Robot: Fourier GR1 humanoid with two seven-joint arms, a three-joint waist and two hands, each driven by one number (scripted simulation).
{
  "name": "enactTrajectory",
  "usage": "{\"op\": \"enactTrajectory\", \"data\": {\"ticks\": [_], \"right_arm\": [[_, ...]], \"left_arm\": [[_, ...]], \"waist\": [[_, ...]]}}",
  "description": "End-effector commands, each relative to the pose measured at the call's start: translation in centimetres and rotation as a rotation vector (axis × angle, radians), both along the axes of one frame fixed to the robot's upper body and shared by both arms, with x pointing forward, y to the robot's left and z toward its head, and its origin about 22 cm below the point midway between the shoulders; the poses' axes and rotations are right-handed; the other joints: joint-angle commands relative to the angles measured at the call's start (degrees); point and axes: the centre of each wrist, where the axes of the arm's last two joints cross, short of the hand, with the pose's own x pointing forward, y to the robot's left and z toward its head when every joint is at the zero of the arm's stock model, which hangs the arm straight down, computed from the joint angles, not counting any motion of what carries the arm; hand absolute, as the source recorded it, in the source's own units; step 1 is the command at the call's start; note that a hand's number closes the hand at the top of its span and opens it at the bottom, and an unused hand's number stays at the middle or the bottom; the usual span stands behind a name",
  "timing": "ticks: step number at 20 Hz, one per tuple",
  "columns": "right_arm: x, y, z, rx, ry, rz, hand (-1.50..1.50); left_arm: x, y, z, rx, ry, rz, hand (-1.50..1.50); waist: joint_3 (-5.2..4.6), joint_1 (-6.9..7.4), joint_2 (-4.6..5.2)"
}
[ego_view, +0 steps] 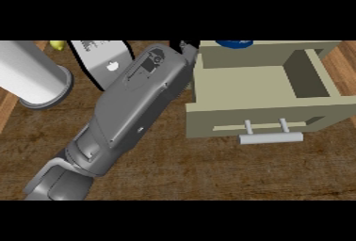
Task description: Pick up the can, place it into the drawer and close the drawer
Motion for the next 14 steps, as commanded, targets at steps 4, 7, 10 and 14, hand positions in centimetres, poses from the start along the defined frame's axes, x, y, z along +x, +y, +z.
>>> {"op": "enactTrajectory", "data": {"ticks": [4,7,10,14], "right_arm": [[0.0,0.6,0.8,-0.003,-0.002,-0.001,-1.5],[0.6,-0.5,0.8,0.014,-0.016,0.019,-1.5],[0.6,-0.7,1.8,0.002,-0.005,0.037,-1.5],[0.4,-0.3,1.6,0.004,-0.01,0.018,-1.5]], "left_arm": [[0.3,-1.3,0.2,0.024,0.031,0.001,1.5],[0.5,-1.0,-2.4,0.052,0.029,0.046,1.5],[0.3,-1.5,-2.4,0.051,0.035,0.046,1.5],[1.3,-1.1,-2.4,0.07,0.087,0.037,1.5]], "waist": [[0.0,0.08,0.01],[0.05,-1.63,0.4],[0.04,-2.29,0.37],[0.02,-1.36,0.41]]}}
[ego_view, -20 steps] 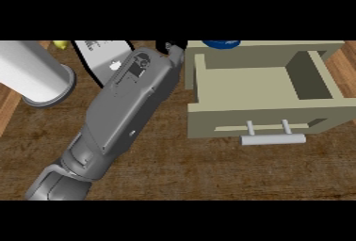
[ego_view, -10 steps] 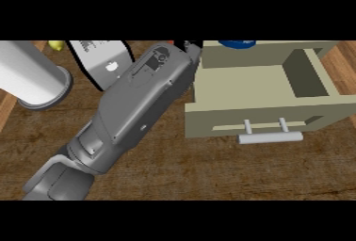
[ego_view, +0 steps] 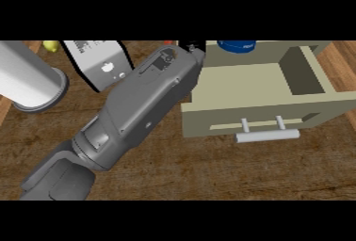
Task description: Pick up the can, place it into the drawer and close the drawer
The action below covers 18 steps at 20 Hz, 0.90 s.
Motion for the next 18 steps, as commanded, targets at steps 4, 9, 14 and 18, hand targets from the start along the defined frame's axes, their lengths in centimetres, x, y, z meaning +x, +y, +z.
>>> {"op": "enactTrajectory", "data": {"ticks": [4,9,14,18], "right_arm": [[1.1,0.6,0.4,-0.011,-0.006,0.022,-1.5],[1.4,0.5,0.3,-0.014,0.011,0.013,-1.5],[0.2,0.5,0.2,-0.01,0.013,0.016,-1.5],[0.2,0.3,0.4,-0.022,-0.024,0.002,-1.5]], "left_arm": [[0.0,0.1,-2.6,0.077,0.002,0.03,1.5],[0.3,0.1,-2.3,0.078,0.035,0.082,-1.5],[0.6,0.7,-3.2,0.079,0.027,0.125,-1.5],[0.8,0.5,-2.6,0.076,0.028,0.116,-1.5]], "waist": [[0.01,-1.19,0.48],[0.02,-1.07,0.56],[0.01,-1.23,0.39],[-0.01,-0.56,0.27]]}}
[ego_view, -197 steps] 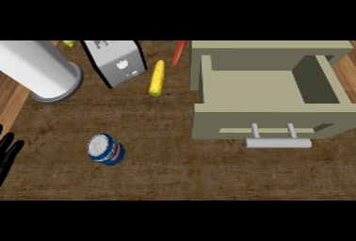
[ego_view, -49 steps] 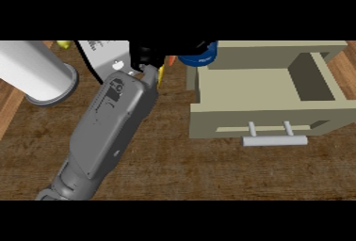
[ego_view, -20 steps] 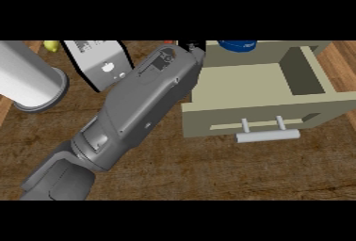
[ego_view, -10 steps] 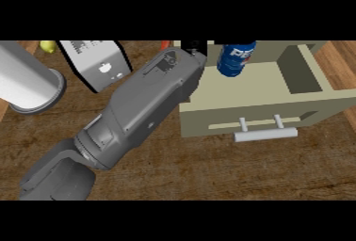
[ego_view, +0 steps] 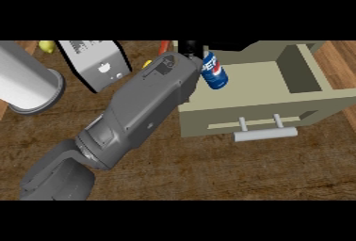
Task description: Pick up the can, place it into the drawer and close the drawer
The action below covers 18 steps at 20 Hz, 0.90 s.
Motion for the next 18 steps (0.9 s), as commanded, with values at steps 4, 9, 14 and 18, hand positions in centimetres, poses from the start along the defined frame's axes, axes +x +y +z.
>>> {"op": "enactTrajectory", "data": {"ticks": [4,9,14,18], "right_arm": [[0.8,0.4,1.0,-0.005,0.0,0.015,-1.5],[0.4,0.2,3.2,-0.262,-0.123,-0.016,-1.5],[1.1,1.5,4.3,-0.39,-0.189,0.051,-1.5],[2.5,3.1,5.1,-0.477,-0.239,0.069,-1.5]], "left_arm": [[0.1,0.1,-0.4,-0.008,-0.013,0.016,-1.5],[-0.2,-0.1,-0.3,-0.049,-0.034,0.015,-1.5],[-0.8,-0.5,-0.5,-0.081,-0.075,-0.013,-1.5],[-0.3,-0.9,1.4,-0.085,-0.102,0.005,-1.5]], "waist": [[-0.04,0.03,0.19],[-0.02,-0.05,0.13],[-0.05,0.84,-0.03],[-0.06,1.33,0.33]]}}
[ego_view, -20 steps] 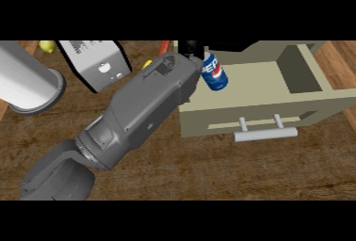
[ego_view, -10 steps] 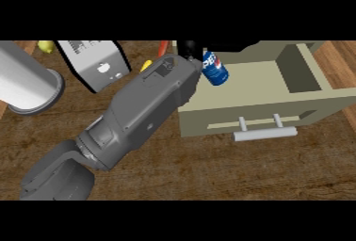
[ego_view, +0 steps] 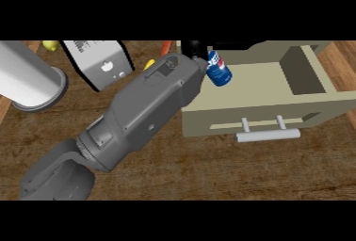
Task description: Pick up the can, place it into the drawer and close the drawer
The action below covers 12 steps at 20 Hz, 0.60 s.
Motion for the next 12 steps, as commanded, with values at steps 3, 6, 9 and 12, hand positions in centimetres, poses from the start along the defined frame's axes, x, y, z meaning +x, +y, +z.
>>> {"op": "enactTrajectory", "data": {"ticks": [3,6,9,12], "right_arm": [[2.0,1.8,1.0,-0.197,-0.042,-0.023,-1.5],[2.9,4.0,1.6,-0.263,-0.046,-0.038,-1.5],[5.8,4.9,1.1,-0.346,-0.054,-0.037,-1.5],[7.2,7.6,2.1,-0.428,-0.063,-0.063,-1.5]], "left_arm": [[0.0,-0.2,0.4,0.004,-0.066,0.024,-1.5],[-0.6,-0.4,-0.2,-0.021,-0.015,0.0,-1.5],[-0.3,-1.0,2.1,-0.046,-0.019,-0.004,-1.5],[-0.3,-0.9,1.9,-0.037,-0.002,-0.021,-1.5]], "waist": [[0.02,1.63,0.02],[-0.04,2.34,-0.3],[-0.01,3.12,-0.09],[-0.13,4.76,-0.58]]}}
